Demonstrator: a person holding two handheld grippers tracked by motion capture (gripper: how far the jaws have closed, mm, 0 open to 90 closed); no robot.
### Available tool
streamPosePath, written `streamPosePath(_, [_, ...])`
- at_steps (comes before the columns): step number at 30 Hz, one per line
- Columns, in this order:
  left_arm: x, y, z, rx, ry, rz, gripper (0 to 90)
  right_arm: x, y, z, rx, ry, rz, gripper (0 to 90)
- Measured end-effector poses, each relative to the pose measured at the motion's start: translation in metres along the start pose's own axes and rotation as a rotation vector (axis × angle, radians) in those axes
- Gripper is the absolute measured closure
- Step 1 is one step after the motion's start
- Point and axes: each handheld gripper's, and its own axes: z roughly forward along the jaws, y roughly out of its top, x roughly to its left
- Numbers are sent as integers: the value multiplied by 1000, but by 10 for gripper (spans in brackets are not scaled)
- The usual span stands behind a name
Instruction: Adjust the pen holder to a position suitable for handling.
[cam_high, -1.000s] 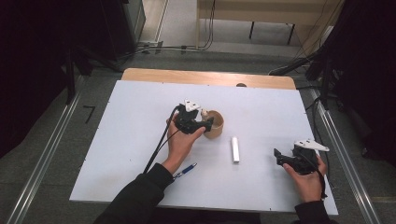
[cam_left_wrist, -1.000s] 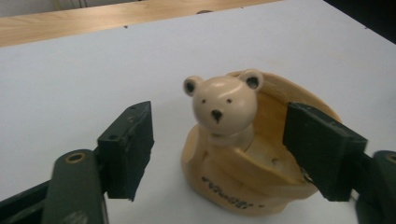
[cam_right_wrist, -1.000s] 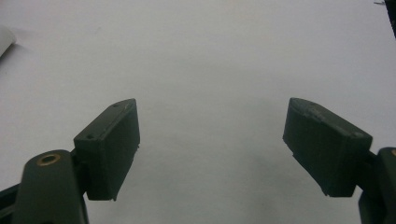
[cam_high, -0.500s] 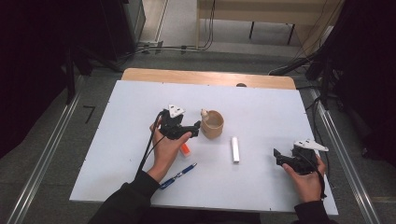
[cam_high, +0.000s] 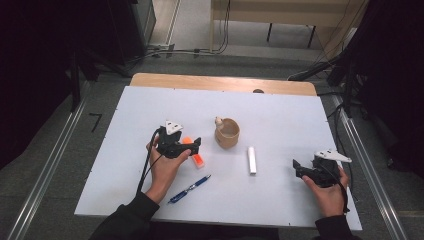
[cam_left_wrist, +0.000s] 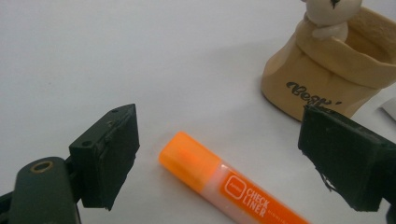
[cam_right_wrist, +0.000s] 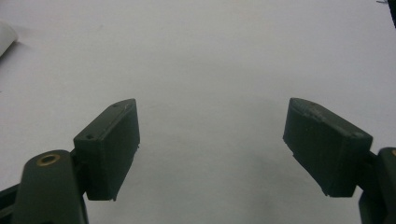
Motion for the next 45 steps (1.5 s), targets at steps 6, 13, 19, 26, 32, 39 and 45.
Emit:
streamPosePath(6, [7,-9,-6,11,9,-4,137,0,0,0,1,0,-1,171])
streamPosePath(13, [11,-20,-14,19,-1,-8,141,0,0,0,1,-1,-1,171])
streamPosePath(19, [15,-27,-22,17,-11,-13,151,0,0,0,0,2,-1,171])
streamPosePath(26, [15,-38,-31,20,-20,2,163,0,0,0,3,2,-1,171])
streamPosePath(32, [13,-46,-36,24,-14,16,166,0,0,-1,3,-1,2,171])
streamPosePath(39, [7,-53,-40,32,-26,29,165,0,0,0,3,0,1,171])
streamPosePath(45, [4,-58,-47,30,-38,28,166,0,-1,-1,1,2,2,171])
